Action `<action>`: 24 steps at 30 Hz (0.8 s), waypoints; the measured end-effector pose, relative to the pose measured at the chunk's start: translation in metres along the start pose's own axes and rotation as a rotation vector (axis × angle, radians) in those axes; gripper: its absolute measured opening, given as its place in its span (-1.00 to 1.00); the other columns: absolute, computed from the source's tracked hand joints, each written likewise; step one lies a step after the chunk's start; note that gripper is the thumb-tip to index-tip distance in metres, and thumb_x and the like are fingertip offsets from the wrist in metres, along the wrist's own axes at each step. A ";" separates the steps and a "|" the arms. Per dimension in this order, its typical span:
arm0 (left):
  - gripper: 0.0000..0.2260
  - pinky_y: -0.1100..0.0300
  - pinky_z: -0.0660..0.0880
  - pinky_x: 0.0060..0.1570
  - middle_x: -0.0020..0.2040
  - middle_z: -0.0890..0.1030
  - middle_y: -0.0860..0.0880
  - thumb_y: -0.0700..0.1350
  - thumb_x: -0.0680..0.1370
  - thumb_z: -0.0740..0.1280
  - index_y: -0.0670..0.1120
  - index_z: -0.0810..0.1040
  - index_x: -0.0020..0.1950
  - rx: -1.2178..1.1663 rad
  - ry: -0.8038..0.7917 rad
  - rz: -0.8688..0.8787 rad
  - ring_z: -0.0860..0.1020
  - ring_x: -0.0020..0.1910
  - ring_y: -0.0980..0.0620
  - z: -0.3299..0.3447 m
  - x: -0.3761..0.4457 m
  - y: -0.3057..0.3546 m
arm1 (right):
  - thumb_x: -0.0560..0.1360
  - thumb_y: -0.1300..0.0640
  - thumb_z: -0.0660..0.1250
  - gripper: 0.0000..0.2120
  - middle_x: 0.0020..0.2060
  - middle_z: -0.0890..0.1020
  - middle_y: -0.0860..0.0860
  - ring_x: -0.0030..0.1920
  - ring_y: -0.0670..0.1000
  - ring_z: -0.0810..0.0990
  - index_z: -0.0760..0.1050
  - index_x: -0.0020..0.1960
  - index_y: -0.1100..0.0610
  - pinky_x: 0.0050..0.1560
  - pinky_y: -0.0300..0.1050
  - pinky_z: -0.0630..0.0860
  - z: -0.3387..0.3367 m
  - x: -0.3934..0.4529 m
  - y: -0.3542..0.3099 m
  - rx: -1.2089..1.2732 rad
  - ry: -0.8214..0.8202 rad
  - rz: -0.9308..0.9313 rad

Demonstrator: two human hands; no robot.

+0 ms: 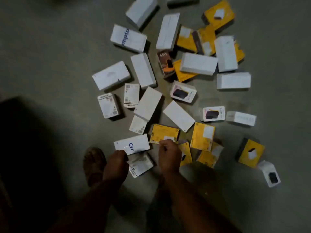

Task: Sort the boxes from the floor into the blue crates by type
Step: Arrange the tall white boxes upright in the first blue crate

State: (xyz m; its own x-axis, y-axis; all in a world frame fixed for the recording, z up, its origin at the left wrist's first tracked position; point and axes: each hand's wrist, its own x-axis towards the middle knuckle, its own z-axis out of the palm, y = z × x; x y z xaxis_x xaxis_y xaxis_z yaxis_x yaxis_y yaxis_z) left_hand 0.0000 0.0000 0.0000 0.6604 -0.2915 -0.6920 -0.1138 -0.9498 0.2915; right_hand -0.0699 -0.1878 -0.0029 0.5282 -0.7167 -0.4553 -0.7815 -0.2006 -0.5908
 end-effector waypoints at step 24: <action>-0.16 0.04 0.59 -0.02 0.00 0.63 0.08 0.20 0.12 0.69 0.04 0.27 0.20 -0.386 -0.091 -0.190 0.63 -0.05 0.07 0.058 0.065 -0.009 | 0.27 -0.16 0.61 -0.11 0.36 0.46 0.11 0.35 0.19 0.40 0.30 0.47 0.07 0.27 0.16 0.37 0.019 0.173 0.066 -0.669 0.025 0.046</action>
State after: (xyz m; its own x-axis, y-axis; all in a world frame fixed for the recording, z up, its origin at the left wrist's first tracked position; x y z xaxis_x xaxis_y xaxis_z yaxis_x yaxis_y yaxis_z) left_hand 0.0011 -0.0173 -0.0863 0.5724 -0.1409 -0.8078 0.3008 -0.8804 0.3667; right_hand -0.0238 -0.3123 -0.1331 0.4880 -0.7479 -0.4499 -0.8447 -0.5346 -0.0276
